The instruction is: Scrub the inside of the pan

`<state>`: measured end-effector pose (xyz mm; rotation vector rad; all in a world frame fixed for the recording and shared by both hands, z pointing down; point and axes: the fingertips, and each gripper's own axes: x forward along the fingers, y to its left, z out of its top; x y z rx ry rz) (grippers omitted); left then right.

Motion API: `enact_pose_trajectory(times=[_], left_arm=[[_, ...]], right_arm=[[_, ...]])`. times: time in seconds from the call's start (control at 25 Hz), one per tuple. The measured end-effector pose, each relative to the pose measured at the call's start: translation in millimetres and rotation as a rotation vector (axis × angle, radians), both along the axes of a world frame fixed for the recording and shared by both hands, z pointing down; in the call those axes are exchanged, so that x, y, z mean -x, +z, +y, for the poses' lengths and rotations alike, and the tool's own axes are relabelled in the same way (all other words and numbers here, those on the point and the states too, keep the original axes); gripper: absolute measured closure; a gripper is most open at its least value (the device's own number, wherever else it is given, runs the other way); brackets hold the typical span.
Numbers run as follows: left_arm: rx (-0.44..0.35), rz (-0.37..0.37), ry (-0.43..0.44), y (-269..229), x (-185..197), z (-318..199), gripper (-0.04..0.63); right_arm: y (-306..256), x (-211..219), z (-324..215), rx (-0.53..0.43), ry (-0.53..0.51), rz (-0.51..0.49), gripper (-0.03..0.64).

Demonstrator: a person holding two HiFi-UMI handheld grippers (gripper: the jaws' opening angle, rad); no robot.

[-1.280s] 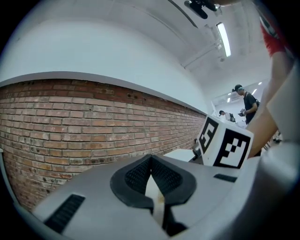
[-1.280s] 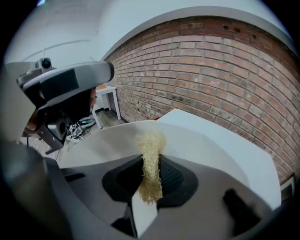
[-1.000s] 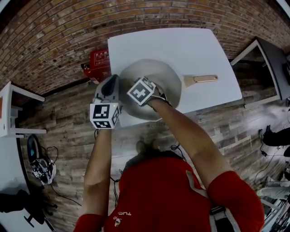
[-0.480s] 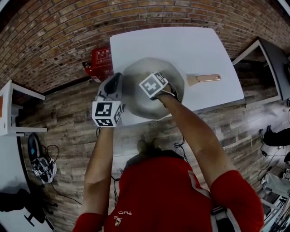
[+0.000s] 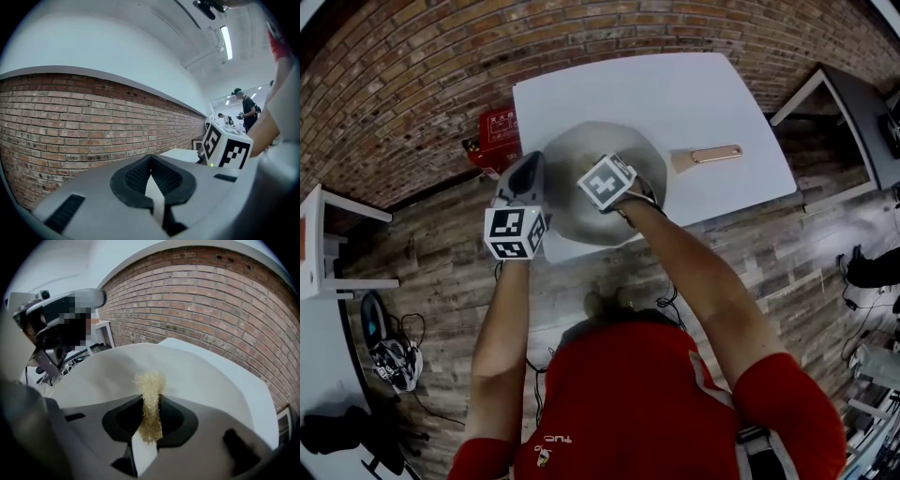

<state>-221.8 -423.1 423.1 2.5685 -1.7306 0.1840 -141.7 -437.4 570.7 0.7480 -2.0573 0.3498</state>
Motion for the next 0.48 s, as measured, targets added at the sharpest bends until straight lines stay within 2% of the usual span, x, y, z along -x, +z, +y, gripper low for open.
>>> enact_pose_trajectory(times=[0.16, 0.48], left_arm=[[-0.003, -0.003, -0.001, -3.6, -1.4, 3.5, 0.583], [-0.006, 0.002, -0.019, -3.9, 2.2, 6.8, 0.583]], right_arm=[[-3.4, 28.9, 18.5, -0.008, -0.075, -0.032, 0.529], [-2.2, 42.2, 31.7, 0.004, -0.14, -0.035, 0.529]])
